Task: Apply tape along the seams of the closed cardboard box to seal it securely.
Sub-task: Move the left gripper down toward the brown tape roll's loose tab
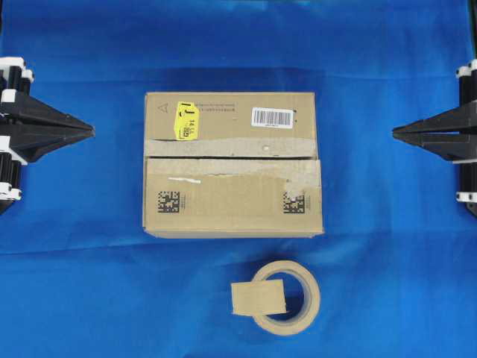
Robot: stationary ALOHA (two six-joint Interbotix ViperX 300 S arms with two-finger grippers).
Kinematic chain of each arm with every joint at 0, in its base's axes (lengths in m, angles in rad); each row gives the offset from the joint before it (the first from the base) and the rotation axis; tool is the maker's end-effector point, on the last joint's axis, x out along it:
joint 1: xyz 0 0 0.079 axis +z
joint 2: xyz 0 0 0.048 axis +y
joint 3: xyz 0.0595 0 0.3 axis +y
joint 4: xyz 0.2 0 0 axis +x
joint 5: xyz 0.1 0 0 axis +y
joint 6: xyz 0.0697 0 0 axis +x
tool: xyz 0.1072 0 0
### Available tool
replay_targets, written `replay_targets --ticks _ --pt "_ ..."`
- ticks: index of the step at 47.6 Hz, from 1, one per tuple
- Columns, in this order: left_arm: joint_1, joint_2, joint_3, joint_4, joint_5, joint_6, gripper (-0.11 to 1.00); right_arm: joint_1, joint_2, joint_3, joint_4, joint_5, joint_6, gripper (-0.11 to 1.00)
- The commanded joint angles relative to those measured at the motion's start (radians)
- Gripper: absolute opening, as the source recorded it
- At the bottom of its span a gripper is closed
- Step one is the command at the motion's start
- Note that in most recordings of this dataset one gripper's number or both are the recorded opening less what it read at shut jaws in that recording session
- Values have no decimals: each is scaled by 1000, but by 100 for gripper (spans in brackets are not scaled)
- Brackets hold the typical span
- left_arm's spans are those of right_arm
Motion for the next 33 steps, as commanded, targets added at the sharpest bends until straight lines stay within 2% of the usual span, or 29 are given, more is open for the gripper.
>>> replay_targets --ticks 1,7,10,15,20,23,28,33 --pt "-14 20 -31 -12 -8 15 0 5 8 -35 2 -8 -2 0" --pt "-58 37 -41 -12 -17 52 0 5 6 -49 0 11 0 0" --pt "-89 54 -41 -12 -32 100 0 5 2 -52 0 12 0 0" --pt "-152 117 -40 -14 -104 216 0 5 -6 -54 2 8 0 0" --pt "-198 201 -44 -12 -218 272 0 5 -6 -54 0 5 -2 0" --pt "-227 268 -55 -12 -270 328 0 5 -3 -52 0 5 -2 0" --pt "-267 370 -89 -12 -298 423 0 5 -3 -52 0 5 -2 0" --pt "-298 472 -137 -15 -299 471 0 5 -2 -51 0 5 -2 0"
